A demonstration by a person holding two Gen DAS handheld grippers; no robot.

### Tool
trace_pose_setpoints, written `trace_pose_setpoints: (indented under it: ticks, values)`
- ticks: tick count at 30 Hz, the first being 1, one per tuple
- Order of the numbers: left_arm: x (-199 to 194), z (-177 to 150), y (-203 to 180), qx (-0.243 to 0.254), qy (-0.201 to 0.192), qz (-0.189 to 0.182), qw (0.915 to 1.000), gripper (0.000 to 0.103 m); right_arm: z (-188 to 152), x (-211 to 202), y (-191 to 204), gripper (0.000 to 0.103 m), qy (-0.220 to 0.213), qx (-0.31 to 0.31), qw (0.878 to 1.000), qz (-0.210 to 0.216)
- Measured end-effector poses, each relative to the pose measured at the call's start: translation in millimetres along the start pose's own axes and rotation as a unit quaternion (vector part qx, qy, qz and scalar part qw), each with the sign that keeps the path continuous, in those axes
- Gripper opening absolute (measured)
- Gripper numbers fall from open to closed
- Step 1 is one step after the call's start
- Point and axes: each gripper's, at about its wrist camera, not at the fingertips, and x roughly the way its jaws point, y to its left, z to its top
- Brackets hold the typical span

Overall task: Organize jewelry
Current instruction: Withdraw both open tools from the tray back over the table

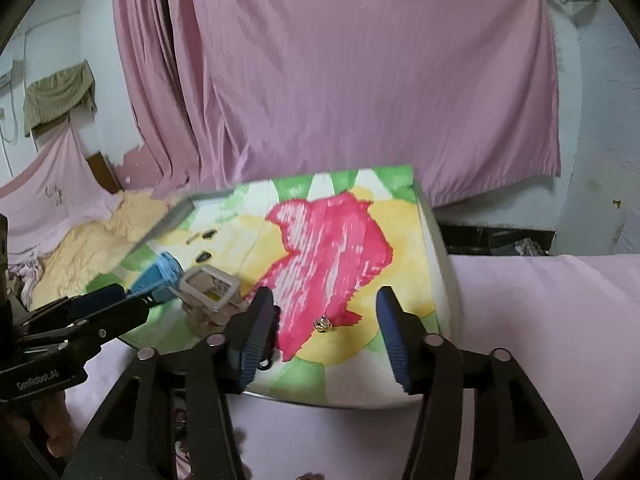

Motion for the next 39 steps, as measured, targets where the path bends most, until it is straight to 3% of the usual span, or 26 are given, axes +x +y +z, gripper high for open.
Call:
trace_pose_setpoints:
  ticks: [2,6,11,25,34,39]
  values:
    - [-11.1,-2.5,2.1,-0.002,-0.025,0.011,0.9996,0.076,-1.7,-11.1,0.7,0.053,-0.018,0.0,1.0,-0.001]
    - [-30.5,-6.9,6.4,-0.006,-0.064,0.019,0.9978,0.083,-5.9,-33.3,2.7,0.068,-0.056,0.004,0.998,-0.002]
    - [-54.9,-17.8,9.6,-0.006,-0.104,0.032,0.9941,0.098,-15.7,-64.7,8.4,0.078,-0.1,0.003,0.995,-0.005]
    - [-103.2,-47.6,16.7,0.011,-0.172,0.044,0.984,0.102,-49.7,-128.0,33.0,0.083,-0.165,-0.042,0.985,-0.033]
    - [-118.9,-67.5,14.0,0.028,-0.19,0.043,0.9804,0.102,-68.6,-152.4,40.6,0.083,-0.185,-0.057,0.98,-0.041]
    - [-118.9,-74.9,14.7,0.032,-0.181,0.044,0.9819,0.102,-74.6,-155.3,41.4,0.083,-0.181,-0.063,0.98,-0.046]
